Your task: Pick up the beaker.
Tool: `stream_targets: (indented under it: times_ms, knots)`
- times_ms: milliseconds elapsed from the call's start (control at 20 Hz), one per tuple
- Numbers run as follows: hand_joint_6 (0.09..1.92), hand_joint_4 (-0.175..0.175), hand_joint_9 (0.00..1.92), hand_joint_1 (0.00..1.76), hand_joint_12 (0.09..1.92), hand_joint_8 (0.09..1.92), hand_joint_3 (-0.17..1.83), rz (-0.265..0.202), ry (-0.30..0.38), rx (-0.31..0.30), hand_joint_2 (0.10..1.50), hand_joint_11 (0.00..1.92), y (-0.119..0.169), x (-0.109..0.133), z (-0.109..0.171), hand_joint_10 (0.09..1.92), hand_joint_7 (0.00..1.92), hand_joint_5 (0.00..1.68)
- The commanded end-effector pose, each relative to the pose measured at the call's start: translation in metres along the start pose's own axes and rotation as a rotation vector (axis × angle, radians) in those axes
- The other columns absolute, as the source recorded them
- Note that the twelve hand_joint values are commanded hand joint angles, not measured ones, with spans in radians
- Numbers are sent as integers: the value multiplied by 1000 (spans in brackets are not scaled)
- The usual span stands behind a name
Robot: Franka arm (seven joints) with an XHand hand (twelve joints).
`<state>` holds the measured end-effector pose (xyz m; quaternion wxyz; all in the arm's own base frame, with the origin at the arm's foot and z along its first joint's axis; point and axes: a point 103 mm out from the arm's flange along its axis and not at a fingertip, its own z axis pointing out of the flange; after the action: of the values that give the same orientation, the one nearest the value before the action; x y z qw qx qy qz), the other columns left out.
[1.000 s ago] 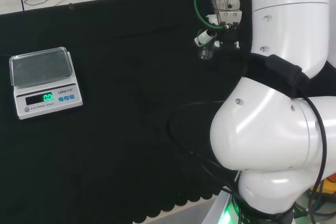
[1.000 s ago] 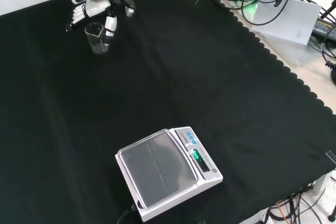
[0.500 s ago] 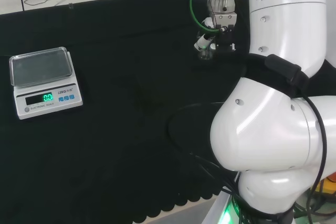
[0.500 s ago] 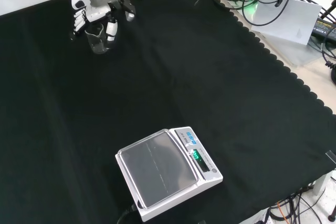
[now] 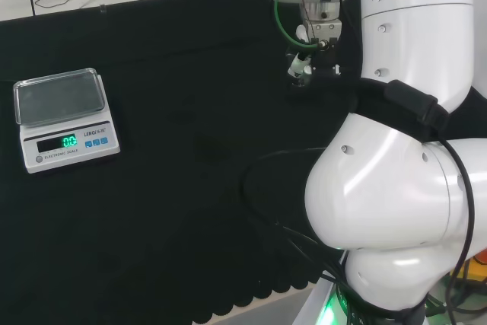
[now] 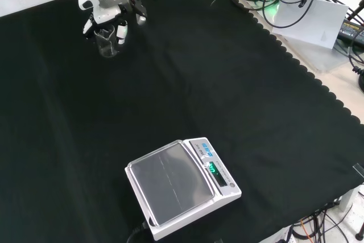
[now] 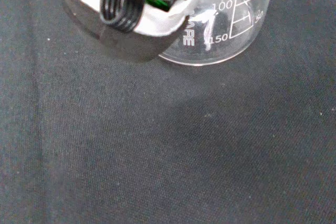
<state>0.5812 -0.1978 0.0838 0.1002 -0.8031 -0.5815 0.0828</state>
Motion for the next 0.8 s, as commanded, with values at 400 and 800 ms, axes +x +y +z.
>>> stream_targets:
  times_ms: [400, 800]
  knots:
    - [1413, 35, 938, 1156, 877, 1441, 464, -3, -8, -38, 1012, 1218, -2, 7, -21, 1198, 781, 768]
    - [1402, 35, 946, 1161, 880, 1442, 506, -19, 12, -119, 986, 1220, -27, -2, -97, 1203, 792, 782]
